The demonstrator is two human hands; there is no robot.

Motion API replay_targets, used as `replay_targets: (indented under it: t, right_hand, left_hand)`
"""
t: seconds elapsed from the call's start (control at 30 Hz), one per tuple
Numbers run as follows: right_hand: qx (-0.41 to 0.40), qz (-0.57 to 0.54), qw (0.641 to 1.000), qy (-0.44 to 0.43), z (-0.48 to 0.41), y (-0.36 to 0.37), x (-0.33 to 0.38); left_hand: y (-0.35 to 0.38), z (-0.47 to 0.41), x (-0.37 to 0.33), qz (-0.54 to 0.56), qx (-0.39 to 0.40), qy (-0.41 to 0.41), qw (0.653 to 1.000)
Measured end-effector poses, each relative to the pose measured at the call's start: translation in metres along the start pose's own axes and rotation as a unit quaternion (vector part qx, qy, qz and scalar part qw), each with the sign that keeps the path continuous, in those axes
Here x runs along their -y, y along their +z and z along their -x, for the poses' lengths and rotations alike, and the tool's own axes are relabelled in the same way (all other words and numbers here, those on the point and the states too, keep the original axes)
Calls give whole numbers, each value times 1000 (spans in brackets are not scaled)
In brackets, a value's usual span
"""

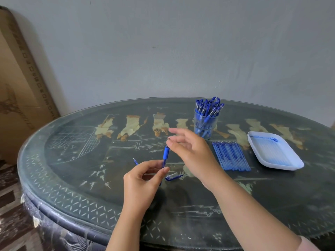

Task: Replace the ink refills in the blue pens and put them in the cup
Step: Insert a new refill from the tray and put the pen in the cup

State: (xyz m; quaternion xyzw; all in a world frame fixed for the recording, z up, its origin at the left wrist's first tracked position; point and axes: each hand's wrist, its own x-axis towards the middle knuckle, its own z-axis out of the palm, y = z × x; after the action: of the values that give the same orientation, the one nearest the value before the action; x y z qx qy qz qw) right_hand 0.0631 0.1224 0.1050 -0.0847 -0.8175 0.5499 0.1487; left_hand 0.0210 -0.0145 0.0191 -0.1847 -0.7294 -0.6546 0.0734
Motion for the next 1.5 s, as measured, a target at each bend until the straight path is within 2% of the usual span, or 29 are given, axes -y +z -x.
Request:
replay_targets:
  t: [0.1,0.2,0.37,0.5,0.67,0.93,1.17,1.3,1.37,1.43,1.5]
  right_hand:
    - [-23,11,999,-22,1,1,-2]
    - [-54,19,998,0,1,3,-1]
    - [10,-21,1000,1,1,2,-2]
    - [-48,-12,999,6,1,4,-4]
    - [18,-36,999,-1,-1,4,-7]
    - [-85,17,996,-23,-1,13,-7]
    - [-114,37,992,-48,-1,19,-6]
    - [-92,38,993,-60,-1,19,-7]
    - [-75,-7,996,-49,-2,12,-11]
    - [-91,-37,995,-34,-5,2,-20]
    - [-64,86,994,-34,-7,-7,-35]
  left_hand:
    - [0,0,0,0,2,-1,1000]
    - [0,0,-1,-3,2,6,1000]
    - [0,0,1,3,1,4,1000]
    - [0,0,1,4,4,3,1000]
    - [-1,-1,1,4,4,3,1000]
    - [-1,1,-2,-30,-3,28,999]
    - [-1,2,-3,-38,-23,42,998]
    - [-1,2,-3,-26,-29,23,999]
    - [-1,1,-3,1,-37,-5,999]
    - [-2,0,-2,24,-38,-29,999]
    - [-3,1,-2,38,-35,-45,998]
